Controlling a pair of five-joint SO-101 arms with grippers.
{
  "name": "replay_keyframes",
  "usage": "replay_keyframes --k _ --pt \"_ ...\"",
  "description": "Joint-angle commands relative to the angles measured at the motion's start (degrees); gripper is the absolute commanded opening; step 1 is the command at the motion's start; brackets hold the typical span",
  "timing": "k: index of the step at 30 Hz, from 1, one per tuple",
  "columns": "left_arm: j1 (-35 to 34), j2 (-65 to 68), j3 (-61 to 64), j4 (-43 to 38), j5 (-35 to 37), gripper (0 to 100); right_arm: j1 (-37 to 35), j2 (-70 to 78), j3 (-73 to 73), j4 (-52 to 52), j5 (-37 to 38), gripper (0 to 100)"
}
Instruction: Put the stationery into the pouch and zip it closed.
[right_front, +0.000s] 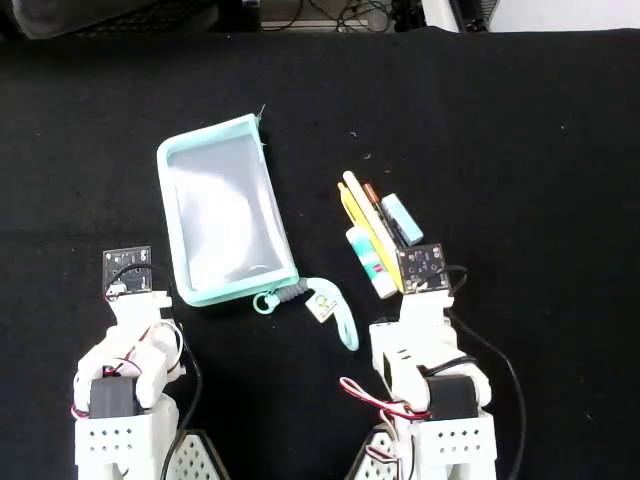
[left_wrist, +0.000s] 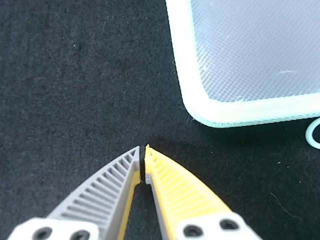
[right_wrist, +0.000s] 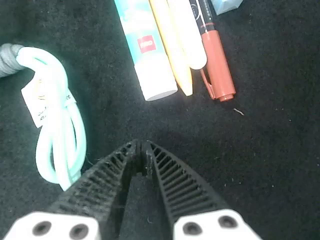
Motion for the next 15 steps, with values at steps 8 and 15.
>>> replay_keyframes --k 8,15 --pt "-0.7 -0.9 0.7 1.2 0.1 4 0.5 -3.9 -0.1 0.3 -0.5 1.5" --pt "-0.7 -0.9 0.7 1.2 0.1 4 -2.7 -3.9 -0.1 -0.3 -1.0 1.5"
